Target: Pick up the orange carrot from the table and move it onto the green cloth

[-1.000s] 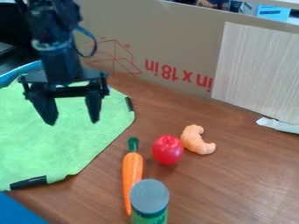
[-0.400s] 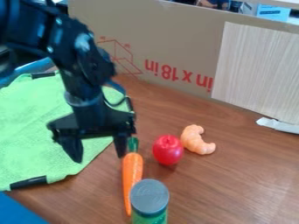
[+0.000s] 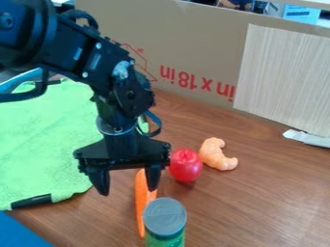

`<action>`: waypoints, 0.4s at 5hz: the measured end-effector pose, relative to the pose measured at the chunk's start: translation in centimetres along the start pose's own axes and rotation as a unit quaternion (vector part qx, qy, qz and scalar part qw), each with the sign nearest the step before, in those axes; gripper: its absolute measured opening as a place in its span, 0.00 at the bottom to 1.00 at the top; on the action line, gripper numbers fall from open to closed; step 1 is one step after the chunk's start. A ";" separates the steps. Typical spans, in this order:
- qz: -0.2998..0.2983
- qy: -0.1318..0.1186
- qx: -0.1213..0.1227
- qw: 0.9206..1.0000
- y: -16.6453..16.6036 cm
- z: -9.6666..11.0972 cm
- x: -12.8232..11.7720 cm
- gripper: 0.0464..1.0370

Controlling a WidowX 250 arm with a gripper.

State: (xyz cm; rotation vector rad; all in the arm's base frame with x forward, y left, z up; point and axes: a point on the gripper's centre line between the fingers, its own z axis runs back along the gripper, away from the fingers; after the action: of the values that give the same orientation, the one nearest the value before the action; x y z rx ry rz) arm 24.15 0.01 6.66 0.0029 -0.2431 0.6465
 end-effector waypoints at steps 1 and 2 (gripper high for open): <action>-0.002 -0.015 -0.010 1.000 -0.8 0.1 0.0 0.96; -0.003 -0.017 -0.004 1.000 -0.9 -0.8 -0.5 0.96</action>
State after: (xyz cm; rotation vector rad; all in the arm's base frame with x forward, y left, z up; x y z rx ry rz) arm 24.49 -0.92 5.83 0.0080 -0.2786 0.6404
